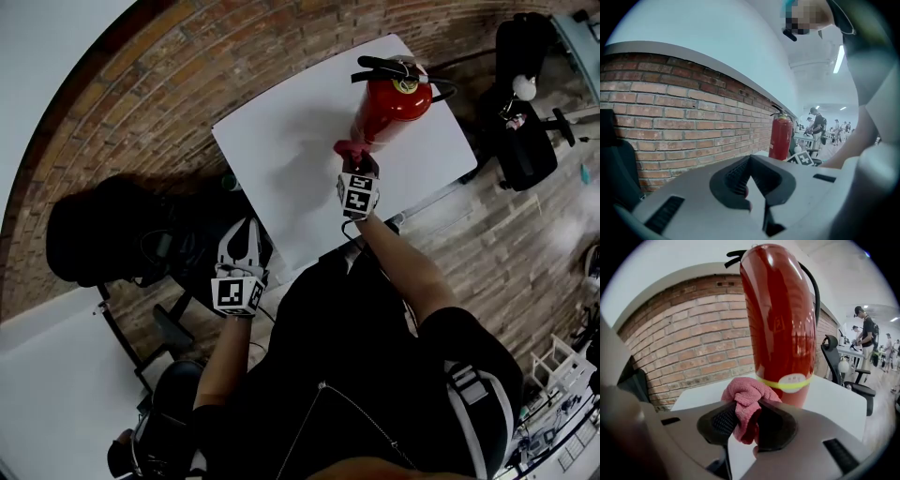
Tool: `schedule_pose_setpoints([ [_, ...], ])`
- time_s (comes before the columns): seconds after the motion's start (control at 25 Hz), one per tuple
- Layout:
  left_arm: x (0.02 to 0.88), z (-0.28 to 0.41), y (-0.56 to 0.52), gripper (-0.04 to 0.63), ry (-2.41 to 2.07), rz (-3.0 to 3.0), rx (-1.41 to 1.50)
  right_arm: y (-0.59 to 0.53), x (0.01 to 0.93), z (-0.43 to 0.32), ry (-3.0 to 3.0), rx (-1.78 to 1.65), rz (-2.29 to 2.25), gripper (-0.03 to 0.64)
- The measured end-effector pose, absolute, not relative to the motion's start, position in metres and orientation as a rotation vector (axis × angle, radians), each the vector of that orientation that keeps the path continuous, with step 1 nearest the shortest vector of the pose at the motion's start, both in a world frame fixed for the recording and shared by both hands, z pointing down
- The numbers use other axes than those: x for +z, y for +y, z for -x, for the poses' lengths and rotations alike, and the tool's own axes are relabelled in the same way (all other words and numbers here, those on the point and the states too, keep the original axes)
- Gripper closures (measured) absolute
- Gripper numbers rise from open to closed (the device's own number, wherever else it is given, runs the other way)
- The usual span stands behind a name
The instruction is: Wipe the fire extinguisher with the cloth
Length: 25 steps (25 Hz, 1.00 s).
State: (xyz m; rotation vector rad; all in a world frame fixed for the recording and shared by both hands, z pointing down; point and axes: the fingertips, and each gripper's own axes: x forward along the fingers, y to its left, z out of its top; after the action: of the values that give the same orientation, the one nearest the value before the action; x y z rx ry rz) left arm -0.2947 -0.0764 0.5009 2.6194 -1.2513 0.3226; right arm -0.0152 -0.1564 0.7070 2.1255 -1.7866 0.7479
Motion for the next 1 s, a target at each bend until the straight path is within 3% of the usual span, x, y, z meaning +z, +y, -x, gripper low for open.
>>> schedule_pose_setpoints([
  [0.52,0.443,0.235,-0.078,0.577,-1.187,-2.716,0.107,-0.102,0.486,0.012,-2.205,0.425,-2.064,0.505],
  [1.0,0.379,0.166,-0.073,0.577,-1.187,-2.771,-0.005,-0.054,0.406,-0.037,-2.359,0.246,-1.969,0.505],
])
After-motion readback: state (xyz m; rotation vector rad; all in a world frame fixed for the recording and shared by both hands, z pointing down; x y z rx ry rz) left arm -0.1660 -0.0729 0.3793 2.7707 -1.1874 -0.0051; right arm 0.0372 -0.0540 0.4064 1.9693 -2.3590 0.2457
